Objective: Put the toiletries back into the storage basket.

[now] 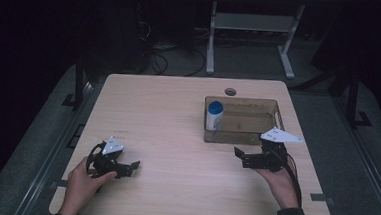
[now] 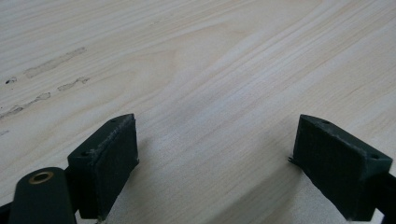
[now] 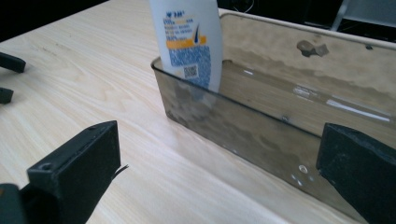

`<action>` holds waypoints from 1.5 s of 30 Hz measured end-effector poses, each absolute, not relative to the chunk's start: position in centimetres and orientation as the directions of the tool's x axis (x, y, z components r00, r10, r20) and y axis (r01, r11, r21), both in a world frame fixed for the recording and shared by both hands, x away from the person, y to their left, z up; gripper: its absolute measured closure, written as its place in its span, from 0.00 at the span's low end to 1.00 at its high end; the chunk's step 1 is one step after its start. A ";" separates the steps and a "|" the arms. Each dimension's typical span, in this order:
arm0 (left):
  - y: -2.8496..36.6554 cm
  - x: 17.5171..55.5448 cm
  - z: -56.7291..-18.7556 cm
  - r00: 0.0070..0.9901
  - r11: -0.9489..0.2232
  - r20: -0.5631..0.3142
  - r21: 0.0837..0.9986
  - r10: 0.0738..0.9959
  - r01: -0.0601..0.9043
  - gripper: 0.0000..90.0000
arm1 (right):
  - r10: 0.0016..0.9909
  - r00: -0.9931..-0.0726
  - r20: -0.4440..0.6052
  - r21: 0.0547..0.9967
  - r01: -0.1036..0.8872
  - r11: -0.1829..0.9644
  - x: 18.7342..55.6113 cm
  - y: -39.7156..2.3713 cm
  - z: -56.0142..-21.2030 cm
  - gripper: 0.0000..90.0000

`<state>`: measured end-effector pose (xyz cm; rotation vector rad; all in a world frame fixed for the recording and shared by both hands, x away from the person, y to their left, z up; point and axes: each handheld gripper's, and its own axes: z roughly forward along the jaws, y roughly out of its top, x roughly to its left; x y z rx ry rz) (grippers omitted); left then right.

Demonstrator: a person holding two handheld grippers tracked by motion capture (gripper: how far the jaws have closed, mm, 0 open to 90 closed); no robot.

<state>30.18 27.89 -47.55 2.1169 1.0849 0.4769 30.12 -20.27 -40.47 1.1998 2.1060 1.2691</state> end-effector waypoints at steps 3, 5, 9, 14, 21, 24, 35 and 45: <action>27.9 30.2 -47.5 0.581 -0.404 0.007 0.727 0.814 0.556 0.14 | 0.837 -0.541 0.089 0.852 0.476 0.216 29.4 -20.9 -41.0 0.00; 27.9 30.2 -47.5 0.581 -0.404 0.008 0.727 0.814 0.556 0.14 | 0.839 -0.536 0.091 0.848 0.484 0.217 29.0 -21.3 -41.4 0.00; 27.9 30.2 -47.5 0.582 -0.404 0.008 0.727 0.814 0.556 0.14 | 0.847 -0.524 0.093 0.840 0.498 0.216 28.4 -21.9 -42.1 0.00; 27.9 30.2 -47.5 0.581 -0.404 0.008 0.727 0.814 0.556 0.14 | 0.855 -0.511 0.089 0.832 0.510 0.218 27.7 -22.7 -42.8 0.00; 27.9 30.2 -47.5 0.581 -0.404 0.008 0.726 0.814 0.556 0.14 | 0.865 -0.495 0.080 0.808 0.540 0.235 26.9 -23.8 -44.2 0.00; 27.9 30.2 -47.5 0.581 -0.404 0.008 0.727 0.814 0.556 0.14 | 0.869 -0.489 0.078 0.788 0.564 0.246 26.6 -24.3 -45.0 0.00; 27.9 30.2 -47.5 0.581 -0.404 0.008 0.727 0.814 0.556 0.14 | 0.887 -0.460 0.033 0.726 0.621 0.295 25.6 -25.8 -47.1 0.00; 27.9 30.2 -47.6 0.581 -0.404 0.007 0.727 0.814 0.556 0.14 | 0.897 -0.442 0.013 0.699 0.645 0.308 25.8 -26.3 -48.2 0.00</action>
